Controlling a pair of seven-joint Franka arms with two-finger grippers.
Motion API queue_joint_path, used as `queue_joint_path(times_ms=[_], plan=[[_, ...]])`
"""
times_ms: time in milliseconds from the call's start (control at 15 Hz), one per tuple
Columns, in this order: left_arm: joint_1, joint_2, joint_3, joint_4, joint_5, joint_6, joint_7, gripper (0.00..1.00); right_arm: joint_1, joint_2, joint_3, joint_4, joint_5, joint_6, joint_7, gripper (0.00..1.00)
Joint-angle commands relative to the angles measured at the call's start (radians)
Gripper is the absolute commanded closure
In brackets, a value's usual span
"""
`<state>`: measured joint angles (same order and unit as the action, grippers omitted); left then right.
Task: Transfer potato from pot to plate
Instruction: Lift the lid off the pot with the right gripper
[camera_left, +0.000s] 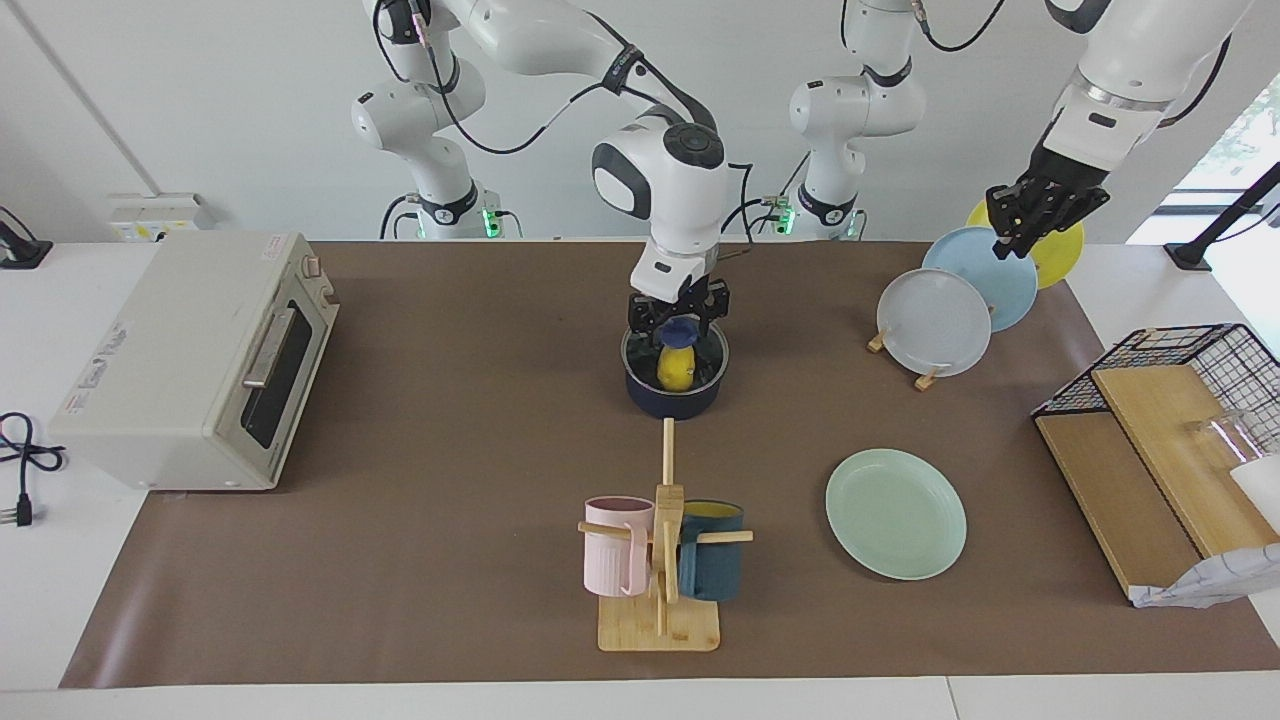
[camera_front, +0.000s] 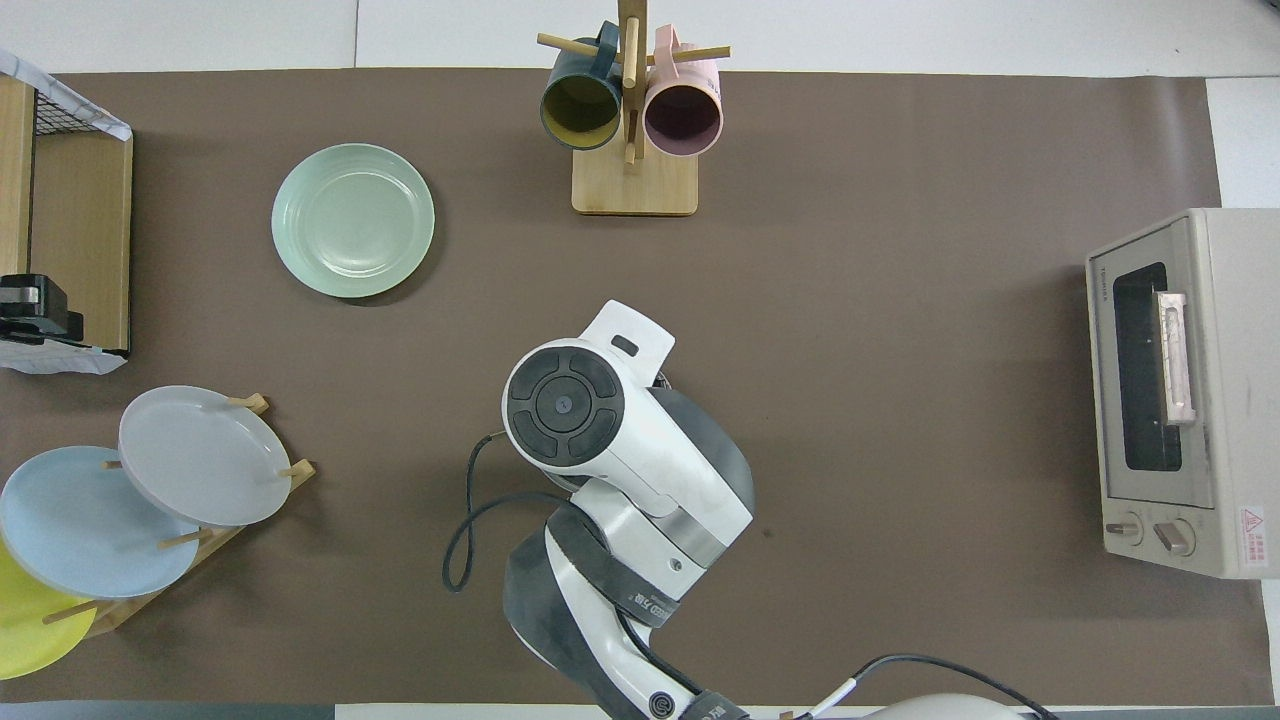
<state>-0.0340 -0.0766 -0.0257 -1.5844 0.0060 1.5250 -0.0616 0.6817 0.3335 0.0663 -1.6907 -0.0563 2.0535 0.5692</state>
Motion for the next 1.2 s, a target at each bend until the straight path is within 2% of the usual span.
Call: queue_joint_path(times_ms=[0,133,200,400,533,867,1000,1133], plan=[[0.005,-0.031,0.000,-0.043,0.008,0.027,0.011,0.00,0.001,-0.031,-0.002,-0.041,-0.020,0.027,-0.002,0.46],[0.005,-0.031,0.000,-0.043,0.006,0.026,0.005,0.00,0.001,-0.030,-0.002,-0.030,-0.020,0.020,-0.025,0.69],[0.002,-0.032,0.000,-0.045,0.006,0.024,0.002,0.00,-0.001,-0.028,-0.002,-0.021,-0.020,0.011,-0.025,0.75],[-0.003,-0.032,0.000,-0.046,0.006,0.030,-0.020,0.00,-0.021,-0.027,-0.003,0.060,-0.020,-0.067,-0.052,0.76],[-0.009,-0.032,-0.002,-0.048,0.008,0.041,-0.020,0.00,-0.075,-0.027,-0.005,0.129,-0.013,-0.139,-0.135,0.76],[-0.014,-0.032,-0.006,-0.054,0.008,0.058,-0.018,0.00,-0.247,-0.042,-0.003,0.128,-0.001,-0.187,-0.418,0.78],[-0.081,-0.038,-0.006,-0.066,0.008,0.090,-0.024,0.00,-0.313,-0.051,-0.005,0.117,0.000,-0.216,-0.515,0.82],[-0.170,-0.038,-0.010,-0.085,0.008,0.147,-0.125,0.00,-0.391,-0.057,-0.003,0.086,0.000,-0.224,-0.606,0.82]])
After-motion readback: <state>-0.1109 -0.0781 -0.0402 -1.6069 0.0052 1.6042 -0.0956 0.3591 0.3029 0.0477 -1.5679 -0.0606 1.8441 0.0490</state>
